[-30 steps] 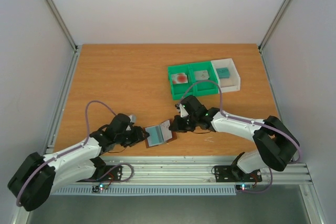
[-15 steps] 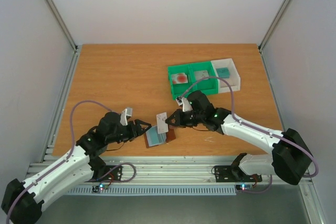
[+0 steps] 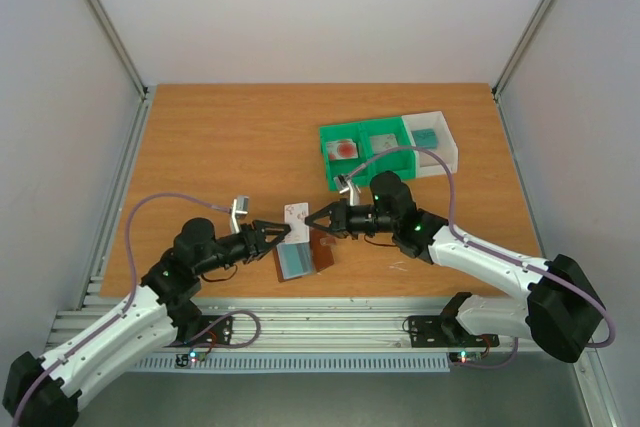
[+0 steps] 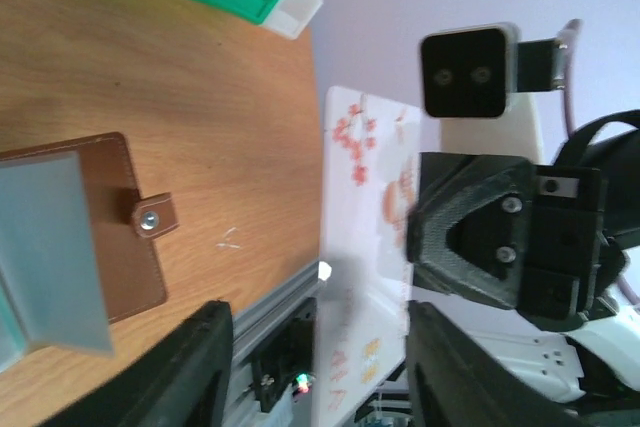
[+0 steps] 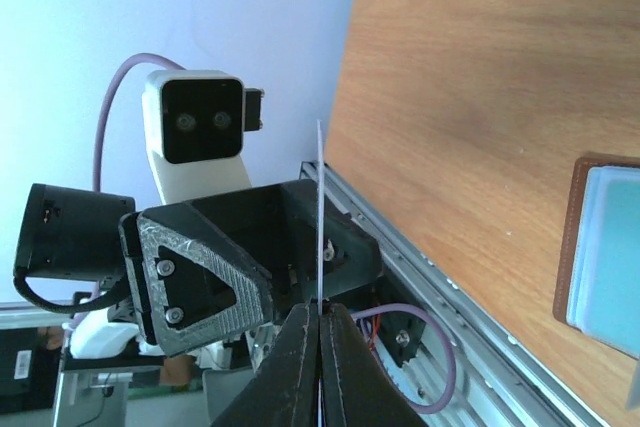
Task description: Take the credit cards out of the card holder
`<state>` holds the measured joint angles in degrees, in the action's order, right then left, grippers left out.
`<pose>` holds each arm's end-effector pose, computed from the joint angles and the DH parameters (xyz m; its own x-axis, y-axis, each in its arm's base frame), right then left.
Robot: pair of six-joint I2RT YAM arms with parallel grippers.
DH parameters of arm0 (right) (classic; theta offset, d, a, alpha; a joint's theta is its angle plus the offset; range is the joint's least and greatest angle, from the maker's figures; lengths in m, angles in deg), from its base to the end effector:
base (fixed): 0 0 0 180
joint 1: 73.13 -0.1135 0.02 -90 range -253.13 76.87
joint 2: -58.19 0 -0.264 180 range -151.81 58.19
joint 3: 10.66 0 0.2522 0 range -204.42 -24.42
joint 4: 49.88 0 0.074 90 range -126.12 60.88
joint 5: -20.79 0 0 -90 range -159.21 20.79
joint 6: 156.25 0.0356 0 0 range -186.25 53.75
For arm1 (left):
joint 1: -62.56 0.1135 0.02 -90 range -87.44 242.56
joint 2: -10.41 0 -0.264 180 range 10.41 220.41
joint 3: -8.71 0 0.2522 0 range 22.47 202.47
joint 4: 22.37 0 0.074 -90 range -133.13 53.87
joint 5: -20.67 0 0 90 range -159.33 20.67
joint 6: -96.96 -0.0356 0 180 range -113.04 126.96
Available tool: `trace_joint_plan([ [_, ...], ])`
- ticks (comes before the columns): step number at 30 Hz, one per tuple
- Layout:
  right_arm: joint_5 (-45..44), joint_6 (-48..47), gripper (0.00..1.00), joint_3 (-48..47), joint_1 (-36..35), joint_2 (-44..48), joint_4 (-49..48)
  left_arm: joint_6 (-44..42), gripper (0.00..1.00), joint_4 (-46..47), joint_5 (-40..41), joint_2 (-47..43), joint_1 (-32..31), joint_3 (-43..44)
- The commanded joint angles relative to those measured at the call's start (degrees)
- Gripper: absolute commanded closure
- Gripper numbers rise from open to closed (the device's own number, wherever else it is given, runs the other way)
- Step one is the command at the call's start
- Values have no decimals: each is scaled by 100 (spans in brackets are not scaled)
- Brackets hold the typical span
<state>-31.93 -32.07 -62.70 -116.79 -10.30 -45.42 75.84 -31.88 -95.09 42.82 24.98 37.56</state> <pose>0.1737 0.1956 0.2512 -0.7522 -0.0999 -0.6513 -0.6480 0.2915 0.7036 0.1111 -0.1051 0.2154 -0.8899 -0.3753 -0.2593 0.1516 0.2928 -0.9441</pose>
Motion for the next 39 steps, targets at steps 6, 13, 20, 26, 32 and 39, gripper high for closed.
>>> trace_joint_plan([
  [6, 406, 425, 99, 179, 27, -112, -860, 128, 90, 962, -131, -99, -12, -42],
  [13, 534, -107, 83, 106, 29, 55, -233, -117, 100, 848, -326, -107, -10, 6],
  [20, -19, -2292, 64, -923, 33, 864, 2947, -1247, 99, -947, -779, -191, -10, 718],
  [26, -171, -3814, 64, -2109, 34, 783, 4823, -1985, 100, -1493, -1522, 44, -11, 1105],
  [32, 404, -4362, 60, -2613, 33, 272, 5361, -2132, 100, -1355, -2188, 177, -8, 1145],
  [39, 820, -4601, 57, -2639, 33, -144, 5351, -2187, 99, -1171, -2522, 133, -6, 1109],
])
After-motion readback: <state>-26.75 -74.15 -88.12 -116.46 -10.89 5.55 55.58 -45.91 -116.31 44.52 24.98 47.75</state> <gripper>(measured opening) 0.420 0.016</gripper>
